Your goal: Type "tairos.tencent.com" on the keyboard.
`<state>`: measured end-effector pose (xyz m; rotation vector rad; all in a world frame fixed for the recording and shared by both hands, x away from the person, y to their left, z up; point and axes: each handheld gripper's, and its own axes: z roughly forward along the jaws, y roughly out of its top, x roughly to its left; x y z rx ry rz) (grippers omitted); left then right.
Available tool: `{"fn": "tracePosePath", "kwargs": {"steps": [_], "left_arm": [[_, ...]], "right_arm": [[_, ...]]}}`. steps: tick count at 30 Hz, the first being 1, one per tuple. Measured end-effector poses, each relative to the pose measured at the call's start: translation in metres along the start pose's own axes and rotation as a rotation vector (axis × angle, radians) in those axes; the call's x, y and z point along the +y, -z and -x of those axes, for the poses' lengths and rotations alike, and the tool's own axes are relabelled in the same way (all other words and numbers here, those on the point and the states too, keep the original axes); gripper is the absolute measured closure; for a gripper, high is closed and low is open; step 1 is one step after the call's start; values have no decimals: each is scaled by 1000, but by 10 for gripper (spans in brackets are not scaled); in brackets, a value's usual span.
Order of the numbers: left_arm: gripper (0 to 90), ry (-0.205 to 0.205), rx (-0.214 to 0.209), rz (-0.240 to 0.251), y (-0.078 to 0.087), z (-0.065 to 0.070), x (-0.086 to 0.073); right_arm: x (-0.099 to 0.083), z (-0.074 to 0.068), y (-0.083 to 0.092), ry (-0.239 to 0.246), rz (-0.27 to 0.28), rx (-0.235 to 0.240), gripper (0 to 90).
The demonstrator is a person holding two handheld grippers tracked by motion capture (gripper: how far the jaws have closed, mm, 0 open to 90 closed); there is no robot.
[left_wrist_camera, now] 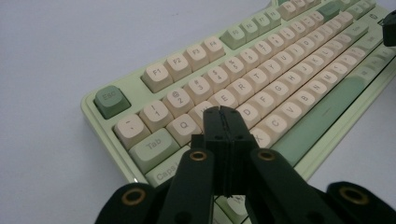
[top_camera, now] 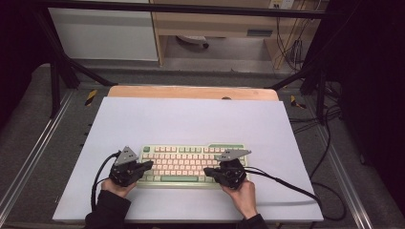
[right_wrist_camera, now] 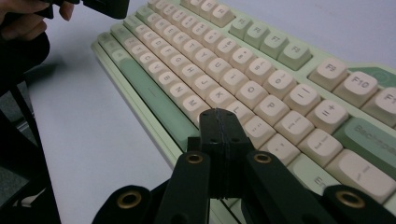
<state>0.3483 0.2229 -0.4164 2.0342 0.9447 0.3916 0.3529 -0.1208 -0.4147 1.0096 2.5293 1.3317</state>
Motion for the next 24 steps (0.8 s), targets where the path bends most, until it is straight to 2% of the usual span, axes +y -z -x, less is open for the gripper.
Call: {"fn": "tracePosePath", "kwargs": {"steps": [16, 24], "left_arm": [[900, 7, -1, 2, 1, -2, -1], [900, 6, -2, 1, 1, -1, -1]], "right_arm": [[17, -20, -30, 23, -10, 29, 900], [19, -23, -43, 27, -21, 30, 900]]}}
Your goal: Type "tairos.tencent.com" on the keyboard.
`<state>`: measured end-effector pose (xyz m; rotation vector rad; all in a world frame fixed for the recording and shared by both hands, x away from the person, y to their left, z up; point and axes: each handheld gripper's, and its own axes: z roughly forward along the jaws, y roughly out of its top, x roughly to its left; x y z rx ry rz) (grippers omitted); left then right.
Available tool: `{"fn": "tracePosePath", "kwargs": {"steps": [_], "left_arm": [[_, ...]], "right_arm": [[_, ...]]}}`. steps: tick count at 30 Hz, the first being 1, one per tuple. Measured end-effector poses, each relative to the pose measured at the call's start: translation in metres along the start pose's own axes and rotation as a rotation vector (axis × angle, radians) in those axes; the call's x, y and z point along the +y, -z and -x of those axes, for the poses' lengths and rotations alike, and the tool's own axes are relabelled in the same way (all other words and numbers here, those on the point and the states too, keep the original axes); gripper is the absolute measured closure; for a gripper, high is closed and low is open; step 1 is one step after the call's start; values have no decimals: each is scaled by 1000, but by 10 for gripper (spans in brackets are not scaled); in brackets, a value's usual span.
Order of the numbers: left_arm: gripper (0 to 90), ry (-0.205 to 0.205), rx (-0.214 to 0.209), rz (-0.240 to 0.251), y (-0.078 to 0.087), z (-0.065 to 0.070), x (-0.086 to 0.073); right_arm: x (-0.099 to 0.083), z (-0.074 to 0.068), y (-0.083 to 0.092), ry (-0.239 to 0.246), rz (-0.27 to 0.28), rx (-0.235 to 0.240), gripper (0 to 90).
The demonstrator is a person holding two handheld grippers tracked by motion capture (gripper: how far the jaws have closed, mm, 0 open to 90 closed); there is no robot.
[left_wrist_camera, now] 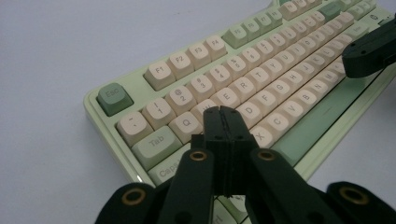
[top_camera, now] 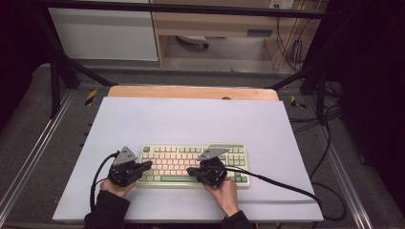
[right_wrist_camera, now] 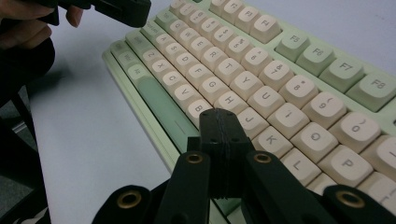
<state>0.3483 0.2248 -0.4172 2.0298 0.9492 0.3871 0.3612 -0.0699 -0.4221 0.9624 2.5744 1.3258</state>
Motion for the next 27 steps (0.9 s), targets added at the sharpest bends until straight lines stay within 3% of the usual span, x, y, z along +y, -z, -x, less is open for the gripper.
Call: {"fn": "tracePosePath", "kwargs": {"steps": [10, 27], "left_arm": [[900, -3, -1, -4, -1, 0, 0], [900, -5, 0, -7, -1, 0, 0]], "right_arm": [[3, 0, -13, -7, -6, 10, 900], [2, -1, -19, 3, -20, 7, 900]]}}
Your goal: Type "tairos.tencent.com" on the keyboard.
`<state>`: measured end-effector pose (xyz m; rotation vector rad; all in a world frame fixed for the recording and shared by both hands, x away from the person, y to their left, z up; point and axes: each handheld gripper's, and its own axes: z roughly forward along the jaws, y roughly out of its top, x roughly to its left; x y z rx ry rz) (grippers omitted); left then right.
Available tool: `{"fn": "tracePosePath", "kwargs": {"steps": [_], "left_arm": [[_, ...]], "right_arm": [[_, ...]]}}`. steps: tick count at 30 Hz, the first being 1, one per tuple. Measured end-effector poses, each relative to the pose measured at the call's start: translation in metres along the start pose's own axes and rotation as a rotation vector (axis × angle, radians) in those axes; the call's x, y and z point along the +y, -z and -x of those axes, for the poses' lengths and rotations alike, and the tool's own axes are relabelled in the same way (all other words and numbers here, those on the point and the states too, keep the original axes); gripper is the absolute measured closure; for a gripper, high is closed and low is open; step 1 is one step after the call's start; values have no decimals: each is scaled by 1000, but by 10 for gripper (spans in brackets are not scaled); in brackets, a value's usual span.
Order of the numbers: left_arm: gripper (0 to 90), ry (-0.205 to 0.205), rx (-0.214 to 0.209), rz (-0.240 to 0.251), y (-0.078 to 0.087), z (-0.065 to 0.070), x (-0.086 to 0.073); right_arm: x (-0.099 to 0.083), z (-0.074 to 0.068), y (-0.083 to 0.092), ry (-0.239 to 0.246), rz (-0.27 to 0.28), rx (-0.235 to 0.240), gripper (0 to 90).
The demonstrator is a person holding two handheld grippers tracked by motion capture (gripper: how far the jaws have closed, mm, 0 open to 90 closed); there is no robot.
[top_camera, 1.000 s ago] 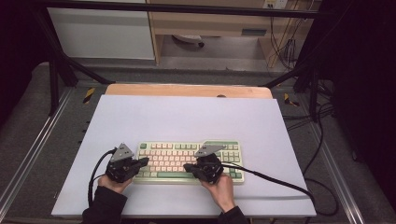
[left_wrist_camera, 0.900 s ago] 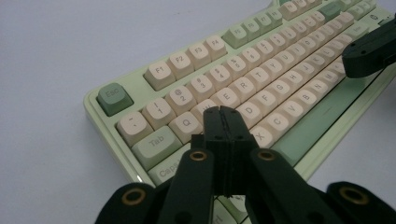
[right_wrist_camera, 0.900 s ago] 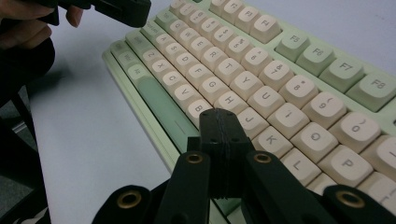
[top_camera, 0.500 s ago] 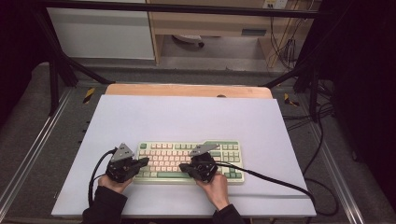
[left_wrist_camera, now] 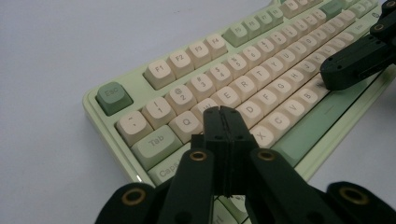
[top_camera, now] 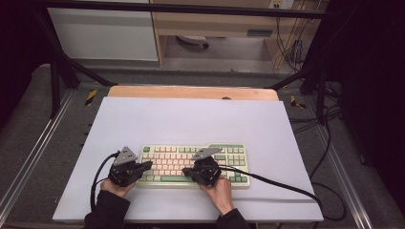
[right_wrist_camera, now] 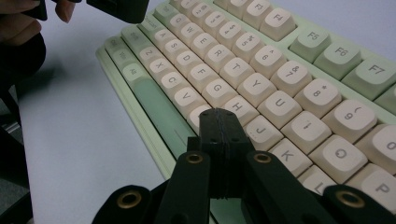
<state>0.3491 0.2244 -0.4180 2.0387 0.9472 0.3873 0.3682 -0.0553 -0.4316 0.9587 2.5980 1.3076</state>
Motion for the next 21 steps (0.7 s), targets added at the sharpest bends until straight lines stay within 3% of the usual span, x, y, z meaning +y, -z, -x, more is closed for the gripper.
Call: {"fn": "tracePosePath", "kwargs": {"steps": [9, 16, 21], "left_arm": [[900, 0, -1, 1, 0, 0, 0], [900, 2, 1, 5, 1, 0, 0], [900, 2, 0, 7, 2, 0, 1]], "right_arm": [[0, -1, -2, 11, -20, -7, 900], [3, -1, 6, 12, 9, 0, 900], [6, 0, 14, 21, 13, -19, 900]]}}
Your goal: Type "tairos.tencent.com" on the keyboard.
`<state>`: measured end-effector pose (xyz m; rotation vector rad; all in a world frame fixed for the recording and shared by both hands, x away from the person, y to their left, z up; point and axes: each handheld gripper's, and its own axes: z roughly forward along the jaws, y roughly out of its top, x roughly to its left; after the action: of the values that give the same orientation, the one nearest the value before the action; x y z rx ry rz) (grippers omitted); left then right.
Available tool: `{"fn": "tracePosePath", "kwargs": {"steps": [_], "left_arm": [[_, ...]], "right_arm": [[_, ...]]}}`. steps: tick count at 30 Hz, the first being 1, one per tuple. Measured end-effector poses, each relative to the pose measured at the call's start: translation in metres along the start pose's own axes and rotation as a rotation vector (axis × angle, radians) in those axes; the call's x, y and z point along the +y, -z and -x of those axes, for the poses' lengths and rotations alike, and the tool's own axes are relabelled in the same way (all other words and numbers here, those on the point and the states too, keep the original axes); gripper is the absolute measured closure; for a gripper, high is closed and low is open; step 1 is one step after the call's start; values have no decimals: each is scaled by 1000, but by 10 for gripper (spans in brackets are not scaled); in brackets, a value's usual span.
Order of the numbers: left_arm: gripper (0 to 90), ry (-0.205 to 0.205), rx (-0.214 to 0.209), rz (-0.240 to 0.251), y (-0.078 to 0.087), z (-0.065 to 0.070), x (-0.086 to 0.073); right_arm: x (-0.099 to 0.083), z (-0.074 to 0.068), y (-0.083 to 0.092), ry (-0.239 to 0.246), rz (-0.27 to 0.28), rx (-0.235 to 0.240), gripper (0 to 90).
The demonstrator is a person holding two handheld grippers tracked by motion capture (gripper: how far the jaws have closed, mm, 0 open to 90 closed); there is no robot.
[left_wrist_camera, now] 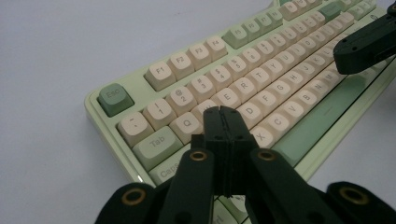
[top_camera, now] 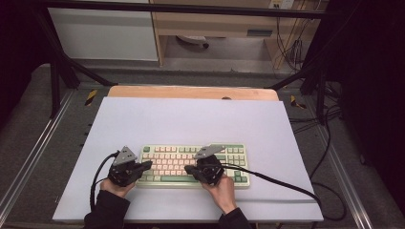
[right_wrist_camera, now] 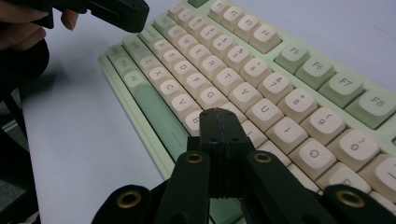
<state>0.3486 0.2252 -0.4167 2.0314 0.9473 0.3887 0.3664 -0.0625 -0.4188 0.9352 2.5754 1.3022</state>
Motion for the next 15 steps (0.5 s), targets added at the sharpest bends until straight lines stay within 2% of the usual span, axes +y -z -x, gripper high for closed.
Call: {"fn": "tracePosePath", "kwargs": {"steps": [7, 15], "left_arm": [[900, 2, 1, 4, 1, 0, 0], [900, -5, -5, 0, -1, 2, 1]], "right_arm": [[-2, 6, 11, -6, 4, -15, 900], [-11, 18, 27, -39, 17, -33, 900]]}}
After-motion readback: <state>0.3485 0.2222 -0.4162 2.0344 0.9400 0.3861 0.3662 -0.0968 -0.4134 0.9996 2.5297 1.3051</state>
